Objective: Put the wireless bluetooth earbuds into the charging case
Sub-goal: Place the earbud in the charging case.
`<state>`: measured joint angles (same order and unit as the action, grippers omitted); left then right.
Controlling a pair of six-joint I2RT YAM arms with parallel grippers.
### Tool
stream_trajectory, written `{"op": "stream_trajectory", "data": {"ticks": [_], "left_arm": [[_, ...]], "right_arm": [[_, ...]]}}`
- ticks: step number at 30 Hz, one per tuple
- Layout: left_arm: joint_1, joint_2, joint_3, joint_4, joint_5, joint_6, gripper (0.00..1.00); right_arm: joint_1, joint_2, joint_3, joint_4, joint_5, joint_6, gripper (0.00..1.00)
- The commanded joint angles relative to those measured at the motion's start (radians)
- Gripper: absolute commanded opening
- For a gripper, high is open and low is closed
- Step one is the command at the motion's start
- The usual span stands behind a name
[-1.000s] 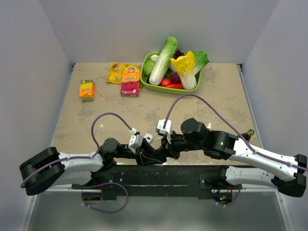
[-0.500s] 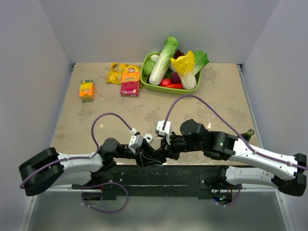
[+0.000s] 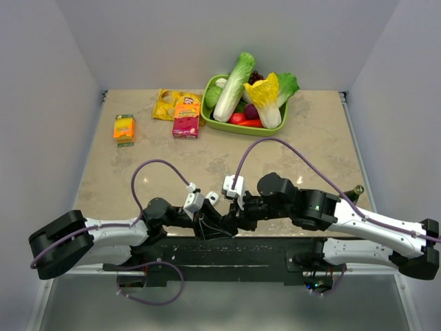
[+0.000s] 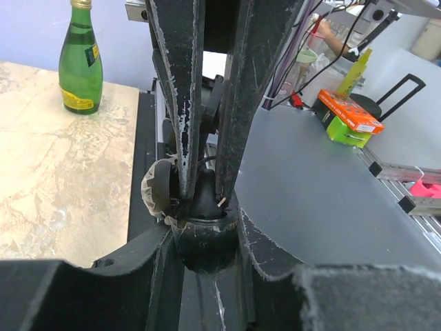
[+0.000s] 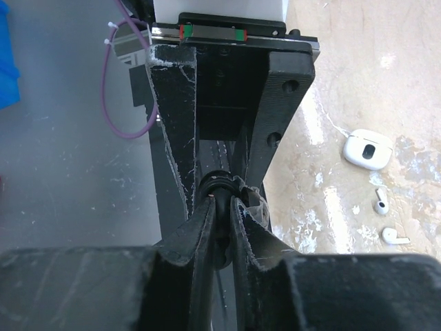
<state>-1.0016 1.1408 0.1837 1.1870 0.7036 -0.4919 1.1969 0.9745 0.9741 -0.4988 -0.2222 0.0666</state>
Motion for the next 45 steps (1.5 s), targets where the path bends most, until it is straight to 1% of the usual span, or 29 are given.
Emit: {"op": "stream_trajectory", "data": {"ticks": [1, 3, 5, 6, 8, 9, 12, 16, 19, 21, 22, 25, 26, 29, 31, 36, 38, 39, 40, 41, 42, 43, 45], "left_arm": [[-0.003, 0.002, 0.043, 0.22, 0.054, -0.045, 0.0], [-0.003, 0.004, 0.043, 0.229, 0.059, -0.048, 0.0], [-0.003, 0.005, 0.043, 0.227, 0.059, -0.05, 0.0], [-0.003, 0.005, 0.043, 0.226, 0.059, -0.05, 0.0], [-0.003, 0.011, 0.043, 0.229, 0.062, -0.048, 0.0], [-0.003, 0.013, 0.043, 0.227, 0.059, -0.048, 0.0], [-0.002, 0.022, 0.039, 0.229, 0.056, -0.045, 0.0], [-0.003, 0.025, 0.031, 0.227, 0.048, -0.04, 0.0], [-0.003, 0.027, 0.025, 0.226, 0.042, -0.034, 0.0], [-0.003, 0.03, 0.019, 0.22, 0.036, -0.028, 0.0], [-0.003, 0.028, 0.016, 0.22, 0.033, -0.025, 0.0], [-0.003, 0.022, 0.013, 0.211, 0.02, -0.014, 0.0], [-0.003, 0.02, 0.008, 0.207, 0.014, -0.013, 0.0], [-0.003, 0.002, 0.01, 0.183, 0.005, 0.001, 0.0], [-0.003, -0.006, 0.008, 0.172, -0.009, 0.013, 0.0], [-0.003, -0.038, 0.003, 0.128, -0.062, 0.048, 0.0], [-0.003, -0.058, -0.007, 0.105, -0.134, 0.061, 0.0], [-0.003, -0.068, -0.012, 0.089, -0.168, 0.076, 0.0], [-0.003, -0.078, -0.018, 0.07, -0.25, 0.084, 0.0], [-0.002, -0.102, -0.02, 0.009, -0.304, 0.091, 0.0], [0.0, -0.114, -0.023, -0.022, -0.367, 0.104, 0.0], [0.004, -0.127, -0.03, -0.055, -0.5, 0.102, 0.0], [0.035, -0.162, -0.038, -0.137, -0.632, 0.06, 0.0]], "right_arm": [[-0.002, -0.005, 0.015, -0.038, 0.066, -0.028, 0.17], [-0.002, -0.005, 0.015, -0.037, 0.069, -0.028, 0.16], [-0.002, -0.007, 0.017, -0.035, 0.069, -0.025, 0.16], [-0.002, -0.004, 0.017, -0.037, 0.069, -0.024, 0.21], [-0.002, -0.008, 0.02, -0.026, 0.076, -0.018, 0.27], [-0.002, -0.011, 0.021, -0.023, 0.08, -0.016, 0.31], [-0.002, -0.023, 0.028, -0.001, 0.098, -0.001, 0.39], [-0.002, -0.039, 0.037, 0.026, 0.132, 0.018, 0.45], [-0.002, -0.06, 0.049, 0.036, 0.159, 0.032, 0.47], [-0.002, -0.104, 0.06, 0.048, 0.199, 0.045, 0.49], [-0.002, -0.124, 0.058, 0.064, 0.264, 0.064, 0.49], [-0.002, -0.177, 0.043, 0.081, 0.378, 0.1, 0.51], [-0.002, -0.184, 0.029, 0.08, 0.456, 0.114, 0.5], [-0.002, -0.188, 0.011, 0.063, 0.513, 0.14, 0.5], [-0.002, -0.159, 0.009, 0.033, 0.512, 0.151, 0.5], [-0.002, -0.126, -0.032, 0.051, 0.41, 0.16, 0.5], [-0.002, -0.117, -0.051, 0.069, 0.418, 0.176, 0.51], [-0.002, -0.117, -0.055, 0.071, 0.455, 0.182, 0.51], [-0.003, -0.115, -0.064, 0.071, 0.492, 0.2, 0.51], [-0.003, -0.118, -0.071, 0.071, 0.53, 0.217, 0.52], [-0.002, -0.123, -0.08, 0.081, 0.602, 0.245, 0.52], [-0.002, -0.126, -0.11, 0.094, 0.625, 0.254, 0.52], [-0.003, -0.137, -0.143, 0.129, 0.655, 0.277, 0.53]]}}
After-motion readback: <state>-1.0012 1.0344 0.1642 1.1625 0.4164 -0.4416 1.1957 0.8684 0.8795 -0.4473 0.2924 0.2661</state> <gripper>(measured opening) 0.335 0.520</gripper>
